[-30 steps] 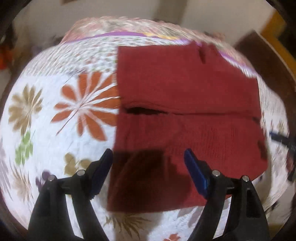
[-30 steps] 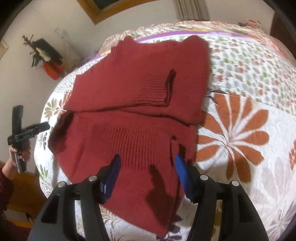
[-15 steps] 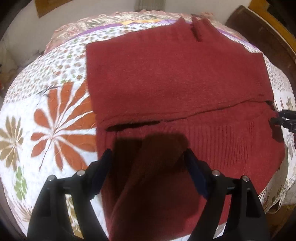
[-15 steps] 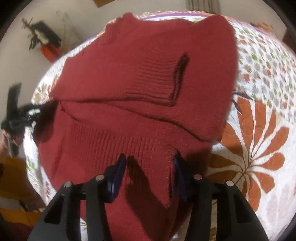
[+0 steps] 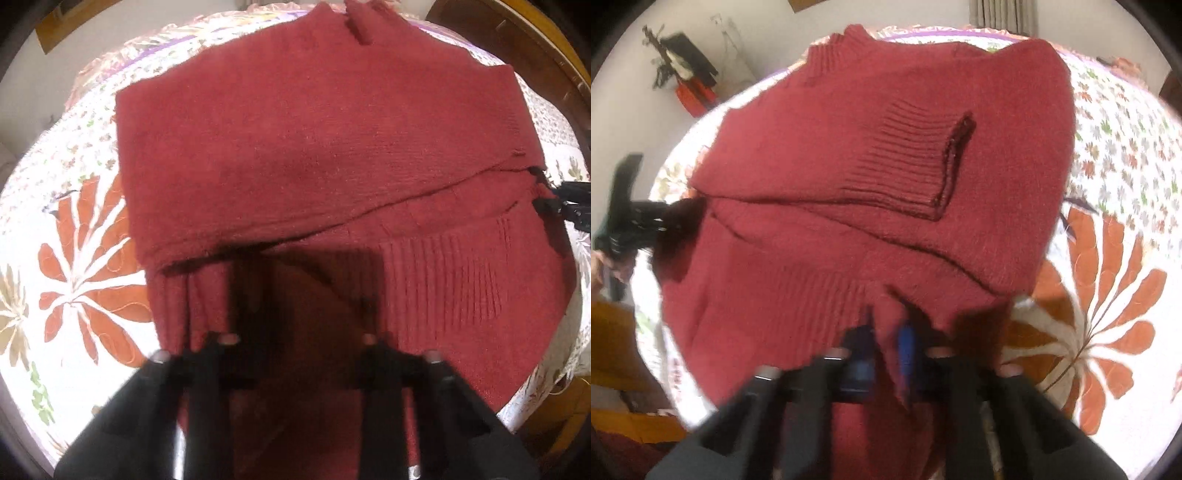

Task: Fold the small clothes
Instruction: 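Grasp the hem with both tools and fold it up toward the collar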

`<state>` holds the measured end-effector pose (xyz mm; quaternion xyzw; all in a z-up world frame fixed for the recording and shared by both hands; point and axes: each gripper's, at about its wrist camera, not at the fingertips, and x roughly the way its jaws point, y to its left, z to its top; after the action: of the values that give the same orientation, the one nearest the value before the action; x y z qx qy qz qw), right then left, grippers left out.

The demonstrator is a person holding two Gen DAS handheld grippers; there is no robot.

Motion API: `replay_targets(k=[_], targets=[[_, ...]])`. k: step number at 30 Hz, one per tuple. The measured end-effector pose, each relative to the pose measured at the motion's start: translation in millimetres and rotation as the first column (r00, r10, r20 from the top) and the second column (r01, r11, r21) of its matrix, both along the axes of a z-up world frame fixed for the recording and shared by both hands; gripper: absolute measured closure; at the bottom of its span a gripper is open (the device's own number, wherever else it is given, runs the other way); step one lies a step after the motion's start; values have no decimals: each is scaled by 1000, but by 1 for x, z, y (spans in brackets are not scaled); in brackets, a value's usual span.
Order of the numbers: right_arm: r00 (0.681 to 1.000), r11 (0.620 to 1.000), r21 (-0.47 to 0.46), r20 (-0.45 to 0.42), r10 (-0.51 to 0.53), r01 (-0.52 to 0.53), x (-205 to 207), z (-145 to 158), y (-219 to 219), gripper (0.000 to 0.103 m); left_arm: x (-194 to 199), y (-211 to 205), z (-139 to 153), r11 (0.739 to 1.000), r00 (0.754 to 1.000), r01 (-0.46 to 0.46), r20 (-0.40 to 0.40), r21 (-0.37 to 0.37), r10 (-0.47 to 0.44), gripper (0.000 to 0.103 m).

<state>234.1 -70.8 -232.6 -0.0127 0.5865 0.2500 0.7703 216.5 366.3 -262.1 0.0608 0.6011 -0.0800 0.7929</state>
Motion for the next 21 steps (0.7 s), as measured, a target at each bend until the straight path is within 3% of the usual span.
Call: replay_targets(k=[12, 16, 21], targets=[[994, 982, 174, 66, -85, 72, -26, 48, -31, 97, -46, 27, 67, 992, 974, -93, 200, -86, 109, 97], [988, 973, 218, 110, -108, 82, -23, 73, -41, 97, -40, 26, 86, 987, 958, -118, 249, -112, 143, 97], [973, 961, 259, 180, -142, 93, -3, 106, -51, 97, -3, 29, 117, 976, 930, -128, 320, -175, 179, 97]])
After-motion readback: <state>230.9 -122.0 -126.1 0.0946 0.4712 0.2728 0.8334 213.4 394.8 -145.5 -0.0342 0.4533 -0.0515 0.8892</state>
